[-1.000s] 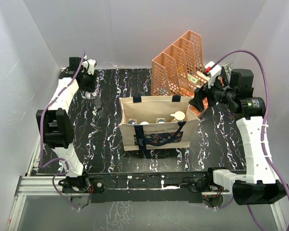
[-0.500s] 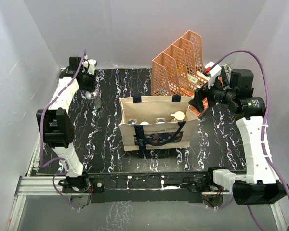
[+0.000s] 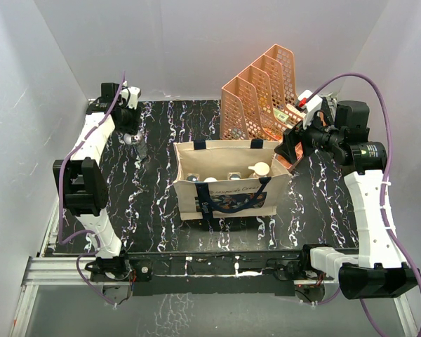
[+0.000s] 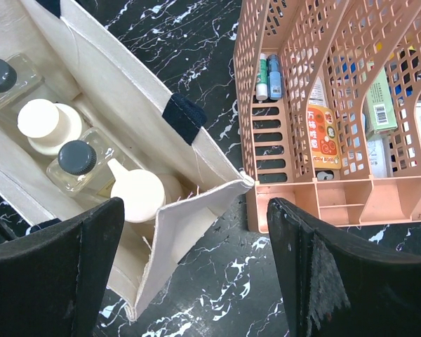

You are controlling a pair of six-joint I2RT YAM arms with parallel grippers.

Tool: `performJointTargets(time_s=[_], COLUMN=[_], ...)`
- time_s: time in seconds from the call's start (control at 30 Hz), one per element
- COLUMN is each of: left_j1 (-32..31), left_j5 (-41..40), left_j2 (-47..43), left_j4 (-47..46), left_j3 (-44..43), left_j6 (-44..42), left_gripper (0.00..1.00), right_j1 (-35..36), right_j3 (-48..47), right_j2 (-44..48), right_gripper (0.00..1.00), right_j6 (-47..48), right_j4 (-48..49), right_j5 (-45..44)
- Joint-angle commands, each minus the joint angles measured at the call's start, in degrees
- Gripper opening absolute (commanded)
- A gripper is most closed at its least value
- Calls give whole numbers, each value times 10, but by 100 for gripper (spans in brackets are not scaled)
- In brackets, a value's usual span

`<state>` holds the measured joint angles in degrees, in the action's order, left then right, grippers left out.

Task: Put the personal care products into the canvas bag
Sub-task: Pick up the care product from the center of the board.

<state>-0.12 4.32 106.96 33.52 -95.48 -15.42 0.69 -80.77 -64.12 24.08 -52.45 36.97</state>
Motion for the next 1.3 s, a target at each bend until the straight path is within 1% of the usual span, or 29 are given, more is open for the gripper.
performJointTargets(time_s=[0.0, 0.13, 0.23, 0.33, 0.37, 0.43, 0.47, 0.67, 0.83, 0.97, 1.1, 1.17, 1.27], left_j1=[3, 3, 4, 3, 4, 3, 3, 0, -24, -58, -111, -137, -163], left_j5=[-12, -11, -9, -4, -3, -2, -1, -7, -38, -61, -91, -106, -107], left_j2=[-35, -35, -39, -42, -44, -48, -51, -87, -125, -156, -173, -170, -149], left_j4=[16, 24, 25, 30, 31, 32, 32, 24, 27, 33, 42, 58, 93], left_j3=[-6, -8, -5, -6, -8, -13, -17, -25, -38, -56, -86, -116, -187], left_j6=[-3, -2, 0, 1, 1, 0, -1, 0, -4, -5, -12, -12, 0], left_gripper=[44, 40, 34, 24, 18, 4, 0, 0, 0, 0, 0, 0, 0], right_j1=[-2, -2, -2, -2, -2, -2, -2, -2, -2, -2, 0, 4, 11], right_j3=[-1, 1, 2, 2, 2, 2, 1, -2, 3, 11, 16, 19, 24], right_j2=[5, 5, 5, 5, 5, 5, 5, 4, 1, 0, -5, -8, -12], right_gripper=[86, 86, 86, 86, 86, 86, 86, 87, 87, 87, 87, 86, 85], right_j6=[5, 6, 7, 7, 7, 7, 7, 7, 9, 16, 27, 35, 41], right_j4=[17, 17, 18, 18, 18, 17, 17, 14, 10, -1, -21, -32, -44], right_j5=[10, 10, 11, 13, 13, 13, 13, 11, 8, 14, 16, 13, 8])
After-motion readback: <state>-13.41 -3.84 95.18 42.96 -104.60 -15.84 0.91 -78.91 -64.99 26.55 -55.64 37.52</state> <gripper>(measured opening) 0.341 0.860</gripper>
